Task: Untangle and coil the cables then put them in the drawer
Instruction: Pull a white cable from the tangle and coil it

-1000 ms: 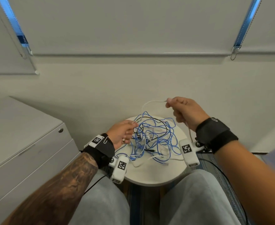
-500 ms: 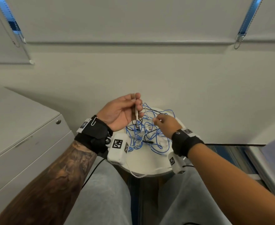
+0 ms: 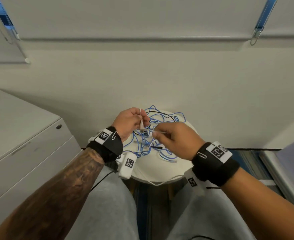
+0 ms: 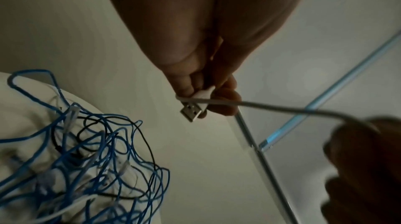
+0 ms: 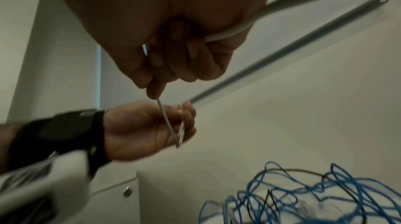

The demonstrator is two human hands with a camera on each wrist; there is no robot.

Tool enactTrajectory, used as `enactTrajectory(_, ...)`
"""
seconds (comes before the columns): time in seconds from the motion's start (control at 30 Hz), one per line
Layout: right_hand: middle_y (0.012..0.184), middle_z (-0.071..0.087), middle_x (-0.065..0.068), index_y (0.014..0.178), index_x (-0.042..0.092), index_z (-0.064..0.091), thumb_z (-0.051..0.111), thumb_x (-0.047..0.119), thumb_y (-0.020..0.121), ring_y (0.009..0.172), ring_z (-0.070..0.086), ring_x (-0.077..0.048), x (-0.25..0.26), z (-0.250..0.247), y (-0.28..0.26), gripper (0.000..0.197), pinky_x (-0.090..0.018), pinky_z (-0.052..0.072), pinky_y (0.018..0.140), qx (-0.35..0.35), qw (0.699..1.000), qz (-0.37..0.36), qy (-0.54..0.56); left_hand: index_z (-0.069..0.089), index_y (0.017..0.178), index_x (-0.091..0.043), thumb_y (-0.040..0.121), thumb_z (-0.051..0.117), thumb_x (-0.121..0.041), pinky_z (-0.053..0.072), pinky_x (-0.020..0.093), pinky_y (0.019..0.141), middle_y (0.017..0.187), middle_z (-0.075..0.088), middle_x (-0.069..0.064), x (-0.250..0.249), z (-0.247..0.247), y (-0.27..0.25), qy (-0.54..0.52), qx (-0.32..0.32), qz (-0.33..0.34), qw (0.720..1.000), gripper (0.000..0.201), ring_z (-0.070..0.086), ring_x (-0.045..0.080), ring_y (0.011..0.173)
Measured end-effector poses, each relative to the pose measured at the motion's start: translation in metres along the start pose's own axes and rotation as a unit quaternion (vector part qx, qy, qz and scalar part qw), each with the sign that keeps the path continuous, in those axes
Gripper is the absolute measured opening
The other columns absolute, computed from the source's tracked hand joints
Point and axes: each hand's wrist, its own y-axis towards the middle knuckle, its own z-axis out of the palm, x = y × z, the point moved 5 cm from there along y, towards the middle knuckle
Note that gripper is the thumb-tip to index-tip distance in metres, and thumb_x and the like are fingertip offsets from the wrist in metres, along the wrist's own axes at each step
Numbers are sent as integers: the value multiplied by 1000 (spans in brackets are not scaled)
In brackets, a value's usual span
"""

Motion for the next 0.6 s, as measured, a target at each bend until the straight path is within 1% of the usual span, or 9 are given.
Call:
enactTrajectory(0.07, 62, 54, 16, 87, 27, 67, 57, 36, 98, 60, 49, -2, -1, -17, 7, 17, -30, 44, 61, -46, 999, 4, -2, 57, 88, -3, 93, 38, 12, 51, 30, 67, 77, 60, 11, 6, 14, -6, 14, 52, -10, 999, 26, 62, 17, 63)
enactTrajectory(0.17, 71, 65, 6, 91, 25, 69, 56, 37, 96, 67, 58, -15, -8, -35, 15, 18, -37, 50, 65, -103, 994, 21, -18, 60, 88, -2, 88, 44, 4, 48, 31, 66, 72, 60, 7, 8, 34, -17, -8, 109, -26, 994, 17, 56, 17, 62)
enactTrajectory(0.23, 74, 68, 4, 92, 24, 70, 57, 36, 96, 70, 61, -19, -16, -38, 18, 17, -39, 52, 66, -128, 991, 40, -8, 60, 87, -1, 91, 37, 2, 46, 28, 64, 72, 55, 9, 5, 41, -24, -35, 126, -41, 991, 23, 51, 17, 61)
enactTrajectory(0.3, 73, 67, 4, 91, 25, 70, 59, 35, 96, 69, 61, -19, -25, -37, 21, 15, -39, 52, 65, -148, 987, 60, 8, 59, 89, -1, 92, 33, -2, 44, 27, 64, 71, 50, 8, 1, 47, -30, -33, 144, -50, 988, 26, 48, 15, 60)
enactTrajectory(0.4, 72, 68, 3, 88, 25, 70, 62, 35, 95, 70, 62, -17, -36, -27, 23, 14, -38, 53, 67, -162, 981, 89, 65, 56, 92, 0, 95, 30, 2, 39, 33, 69, 68, 44, 7, -1, 52, -36, -32, 161, -73, 984, 26, 44, 14, 59)
enactTrajectory(0.47, 77, 70, 3, 88, 21, 71, 65, 31, 95, 74, 64, -16, -42, -18, 24, 13, -37, 54, 72, -175, 970, 108, 130, 56, 96, 0, 98, 30, 1, 42, 33, 70, 68, 44, 6, -2, 52, -39, -45, 176, -83, 980, 26, 43, 16, 60)
enactTrajectory(0.53, 81, 70, -5, 89, 19, 71, 63, 29, 97, 78, 63, -23, -50, -5, 24, 15, -39, 53, 76, -179, 958, 134, 181, 55, 99, 0, 99, 31, 0, 46, 31, 69, 69, 45, 5, -4, 51, -41, -95, 191, -87, 973, 24, 43, 16, 61)
enactTrajectory(0.57, 83, 69, -9, 89, 20, 71, 60, 30, 98, 80, 62, -27, -54, 4, 23, 17, -42, 52, 78, -170, 956, 143, 194, 56, 99, 0, 99, 32, 0, 48, 31, 69, 70, 47, 5, -6, 51, -42, -135, 195, -86, 968, 23, 44, 16, 61)
enactTrajectory(0.6, 83, 69, -11, 90, 22, 70, 57, 30, 99, 79, 62, -29, -55, 15, 22, 18, -44, 52, 79, -152, 957, 151, 197, 57, 98, -2, 99, 34, -1, 50, 31, 70, 71, 49, 5, -8, 49, -41, -174, 193, -82, 962, 23, 48, 16, 62)
